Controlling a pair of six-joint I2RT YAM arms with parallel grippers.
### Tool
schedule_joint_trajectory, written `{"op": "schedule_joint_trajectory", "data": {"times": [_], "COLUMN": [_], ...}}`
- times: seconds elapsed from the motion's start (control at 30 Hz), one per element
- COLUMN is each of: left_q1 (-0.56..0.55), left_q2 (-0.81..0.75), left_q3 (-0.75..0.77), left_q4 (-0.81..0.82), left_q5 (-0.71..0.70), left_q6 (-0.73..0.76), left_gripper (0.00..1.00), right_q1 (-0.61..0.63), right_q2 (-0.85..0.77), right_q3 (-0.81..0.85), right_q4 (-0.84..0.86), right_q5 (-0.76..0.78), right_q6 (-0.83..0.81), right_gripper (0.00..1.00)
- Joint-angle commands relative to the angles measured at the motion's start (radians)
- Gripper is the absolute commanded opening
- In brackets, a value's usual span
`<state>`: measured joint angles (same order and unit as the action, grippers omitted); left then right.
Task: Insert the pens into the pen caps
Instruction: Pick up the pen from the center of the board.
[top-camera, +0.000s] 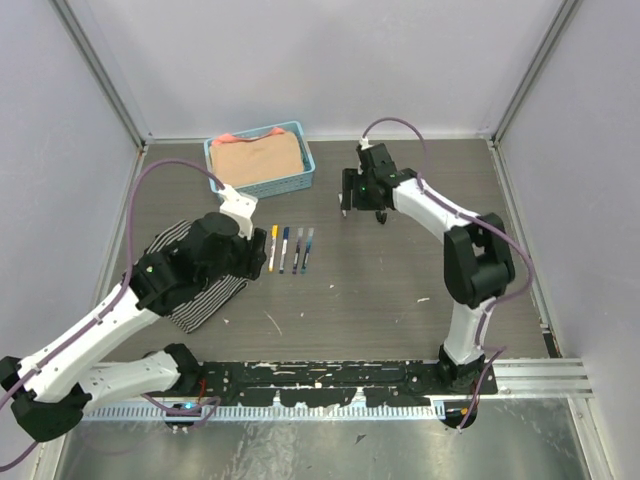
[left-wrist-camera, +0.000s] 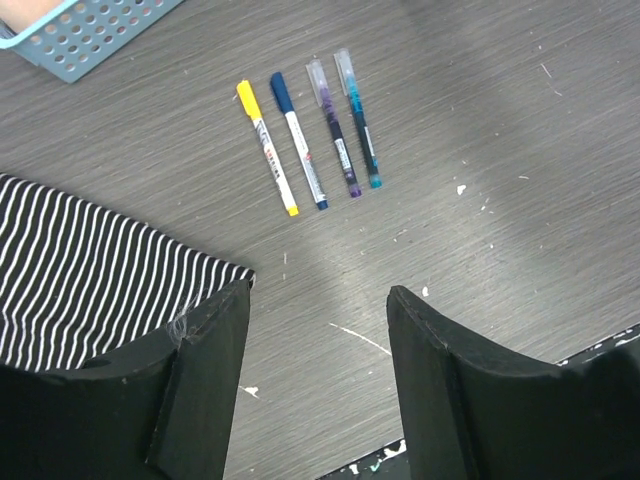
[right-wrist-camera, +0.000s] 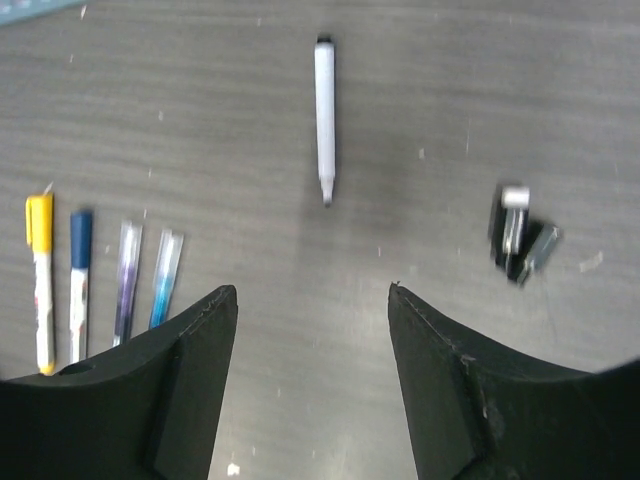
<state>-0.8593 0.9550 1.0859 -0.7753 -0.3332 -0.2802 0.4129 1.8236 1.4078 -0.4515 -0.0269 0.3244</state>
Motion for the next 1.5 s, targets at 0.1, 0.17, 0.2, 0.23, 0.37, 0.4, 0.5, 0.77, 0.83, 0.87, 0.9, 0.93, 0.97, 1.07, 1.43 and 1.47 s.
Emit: {"op": "schedule_joint_trajectory", "data": {"times": [0.1, 0.17, 0.2, 0.23, 0.37, 0.4, 0.5, 0.77, 0.83, 0.87, 0.9, 0.93, 0.97, 1.07, 1.43, 1.47], "left_q1": [0.018, 0.067, 0.101, 0.152, 0.23, 0.234, 0.239, 0.241, 0.241, 0.242, 0.243, 0.243, 0.244, 0.245, 0.249, 0.249], "left_q2": [0.0, 0.018, 0.024, 0.026, 0.01, 0.004, -0.006, 0.012, 0.009, 0.007, 0.007, 0.006, 0.007, 0.007, 0.005, 0.004], "left_q3": [-0.014, -0.006, -0.006, -0.006, -0.015, -0.019, -0.03, -0.041, -0.043, -0.044, -0.045, -0.047, -0.048, -0.047, -0.052, -0.051], "left_q4": [-0.042, -0.057, -0.069, -0.072, -0.056, -0.053, -0.035, -0.024, -0.021, -0.02, -0.018, -0.018, -0.018, -0.019, -0.018, -0.018], "left_q5": [-0.058, -0.014, 0.018, 0.055, 0.116, 0.115, 0.114, 0.124, 0.125, 0.125, 0.124, 0.125, 0.125, 0.125, 0.125, 0.125], "left_q6": [0.013, 0.006, 0.006, 0.005, 0.006, 0.007, 0.006, 0.007, 0.008, 0.008, 0.007, 0.01, 0.01, 0.01, 0.011, 0.011], "left_gripper": [0.63, 0.61, 0.61, 0.61, 0.62, 0.63, 0.64, 0.64, 0.64, 0.64, 0.64, 0.64, 0.64, 0.64, 0.65, 0.65], "right_q1": [0.007, 0.012, 0.013, 0.017, 0.021, 0.024, 0.036, 0.047, 0.047, 0.048, 0.049, 0.049, 0.05, 0.05, 0.051, 0.05], "right_q2": [0.206, 0.253, 0.272, 0.289, 0.349, 0.363, 0.396, 0.441, 0.448, 0.454, 0.456, 0.459, 0.462, 0.474, 0.437, 0.419], "right_q3": [0.246, 0.294, 0.311, 0.328, 0.382, 0.396, 0.426, 0.462, 0.466, 0.467, 0.468, 0.469, 0.47, 0.474, 0.423, 0.408], "right_q4": [0.026, 0.013, 0.011, 0.008, -0.012, -0.021, -0.042, -0.072, -0.08, -0.082, -0.084, -0.087, -0.089, -0.097, -0.094, -0.085], "right_q5": [0.059, 0.069, 0.074, 0.079, 0.09, 0.094, 0.114, 0.149, 0.148, 0.147, 0.147, 0.147, 0.149, 0.148, 0.151, 0.152], "right_q6": [-0.065, -0.074, -0.079, -0.082, -0.094, -0.097, -0.113, -0.13, -0.132, -0.133, -0.135, -0.137, -0.137, -0.137, -0.15, -0.153], "right_gripper": [0.64, 0.62, 0.6, 0.58, 0.52, 0.52, 0.49, 0.42, 0.39, 0.37, 0.36, 0.35, 0.34, 0.32, 0.1, 0.08]}}
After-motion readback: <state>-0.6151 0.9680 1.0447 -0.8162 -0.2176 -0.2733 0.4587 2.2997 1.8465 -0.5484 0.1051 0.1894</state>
